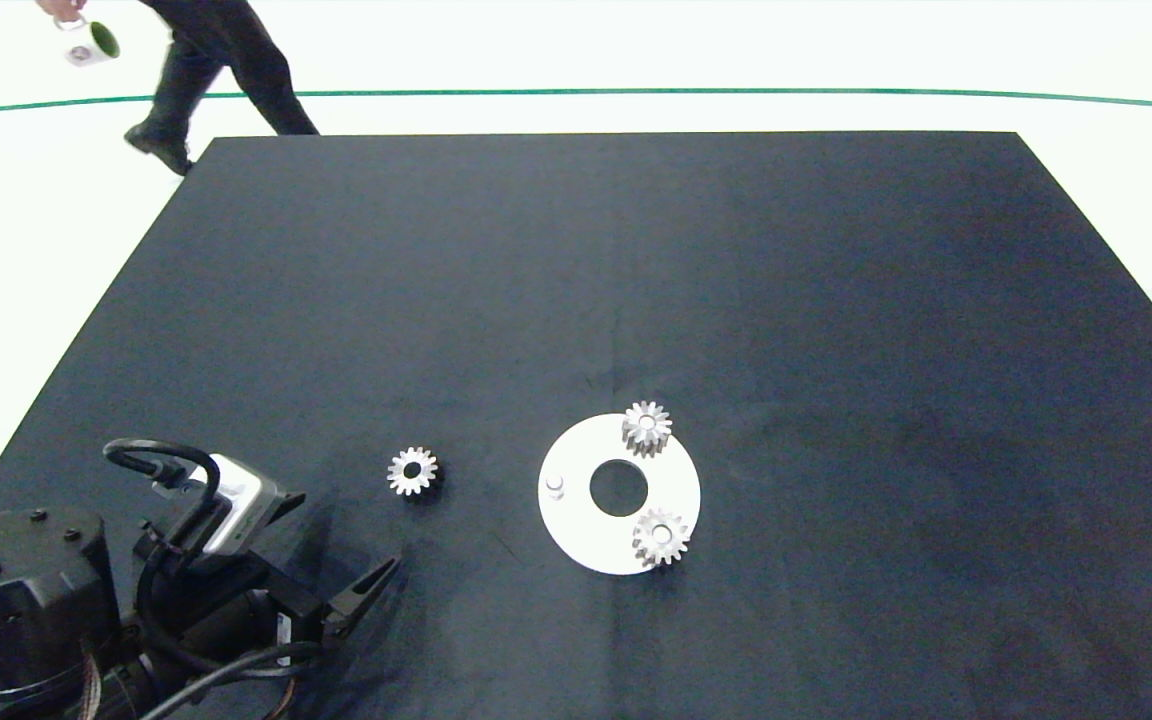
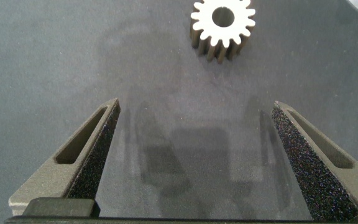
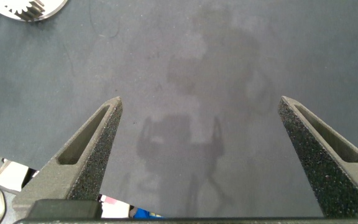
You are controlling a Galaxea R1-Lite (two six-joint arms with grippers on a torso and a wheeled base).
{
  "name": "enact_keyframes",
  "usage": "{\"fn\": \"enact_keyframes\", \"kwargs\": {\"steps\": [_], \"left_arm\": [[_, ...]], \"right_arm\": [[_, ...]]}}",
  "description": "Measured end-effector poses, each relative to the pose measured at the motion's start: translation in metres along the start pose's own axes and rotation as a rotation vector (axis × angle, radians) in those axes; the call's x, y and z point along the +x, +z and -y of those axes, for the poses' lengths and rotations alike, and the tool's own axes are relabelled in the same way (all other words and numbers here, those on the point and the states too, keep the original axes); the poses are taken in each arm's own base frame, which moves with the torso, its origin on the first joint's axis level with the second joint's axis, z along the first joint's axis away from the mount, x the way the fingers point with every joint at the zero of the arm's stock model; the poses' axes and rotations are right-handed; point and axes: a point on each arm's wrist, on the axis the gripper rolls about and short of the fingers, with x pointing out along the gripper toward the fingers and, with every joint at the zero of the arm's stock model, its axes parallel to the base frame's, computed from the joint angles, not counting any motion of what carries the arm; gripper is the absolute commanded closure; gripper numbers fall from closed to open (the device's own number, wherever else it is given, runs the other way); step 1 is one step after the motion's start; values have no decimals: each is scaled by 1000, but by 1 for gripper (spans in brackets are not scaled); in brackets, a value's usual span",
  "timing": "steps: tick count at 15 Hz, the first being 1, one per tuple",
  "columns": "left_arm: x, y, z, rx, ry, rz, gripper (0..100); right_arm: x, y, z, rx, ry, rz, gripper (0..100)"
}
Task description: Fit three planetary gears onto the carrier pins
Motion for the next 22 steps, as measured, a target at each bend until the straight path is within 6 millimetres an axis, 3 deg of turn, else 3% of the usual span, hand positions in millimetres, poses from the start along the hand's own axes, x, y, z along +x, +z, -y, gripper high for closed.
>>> {"fn": "enact_keyframes", "kwargs": {"steps": [5,10,22], "left_arm": [[2,20,7,23,-43,-103,0],[-3,59,8,28,-55,9,0],[13,61,21,48,-92,-18,0]], "right_arm": [[3,-1,-1,-4,8,-13,0],[5,-1,-1,-8,15,-17,0],[5,-2,-2,-10,19,-21,0]]}}
